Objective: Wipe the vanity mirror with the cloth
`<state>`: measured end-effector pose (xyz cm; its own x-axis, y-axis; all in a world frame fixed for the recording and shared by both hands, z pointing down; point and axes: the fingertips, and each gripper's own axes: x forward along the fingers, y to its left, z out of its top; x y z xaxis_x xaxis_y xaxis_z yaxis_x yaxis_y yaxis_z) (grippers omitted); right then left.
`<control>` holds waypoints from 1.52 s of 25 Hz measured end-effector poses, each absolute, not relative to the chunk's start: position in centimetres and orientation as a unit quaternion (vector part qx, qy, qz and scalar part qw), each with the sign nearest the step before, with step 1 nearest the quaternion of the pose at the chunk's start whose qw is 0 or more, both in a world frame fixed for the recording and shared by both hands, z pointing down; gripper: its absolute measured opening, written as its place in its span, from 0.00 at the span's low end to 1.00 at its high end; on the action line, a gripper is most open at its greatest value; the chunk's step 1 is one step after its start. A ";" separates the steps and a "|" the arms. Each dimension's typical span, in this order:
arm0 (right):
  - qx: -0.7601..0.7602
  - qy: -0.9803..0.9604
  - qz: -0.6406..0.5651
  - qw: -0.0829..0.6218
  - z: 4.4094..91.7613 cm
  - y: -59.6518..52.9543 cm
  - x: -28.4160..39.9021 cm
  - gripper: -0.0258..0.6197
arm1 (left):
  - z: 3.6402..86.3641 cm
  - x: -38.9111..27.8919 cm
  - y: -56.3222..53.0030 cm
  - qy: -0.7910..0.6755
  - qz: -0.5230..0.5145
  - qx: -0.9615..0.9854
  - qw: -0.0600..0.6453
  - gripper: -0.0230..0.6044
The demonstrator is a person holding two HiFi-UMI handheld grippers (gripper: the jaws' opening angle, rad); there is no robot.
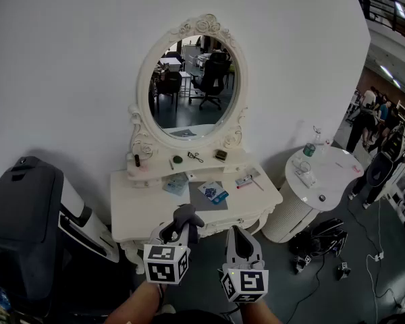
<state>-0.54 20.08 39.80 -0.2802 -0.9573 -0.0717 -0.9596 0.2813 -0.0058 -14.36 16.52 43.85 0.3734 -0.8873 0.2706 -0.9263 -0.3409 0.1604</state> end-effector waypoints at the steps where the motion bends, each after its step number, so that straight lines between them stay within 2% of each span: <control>1: -0.599 0.800 0.018 0.030 40.0 20.1 -0.7 0.06 | 44.0 -14.4 16.5 -0.555 0.068 0.816 0.145 0.17; 15: -0.605 0.796 0.004 0.033 40.7 18.9 -3.7 0.06 | 44.2 -17.5 15.2 -0.553 0.063 0.818 0.143 0.17; 27: -0.615 0.789 -0.001 0.007 42.0 17.6 -7.9 0.06 | 45.6 -20.9 13.4 -0.529 0.054 0.832 0.159 0.18; 34: -0.633 0.773 -0.012 0.033 41.8 16.0 -7.7 0.06 | 46.3 -21.5 11.2 -0.517 0.059 0.838 0.165 0.18; 38: -0.626 0.780 0.007 0.021 42.1 14.1 -7.8 0.06 | 46.4 -21.0 9.1 -0.521 0.062 0.837 0.158 0.18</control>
<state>-7.84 14.07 42.12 -0.2166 -0.9754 -0.0415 -0.9760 0.2174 -0.0160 -20.96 9.15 46.36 0.4495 -0.8522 0.2678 -0.8912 -0.4073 0.1999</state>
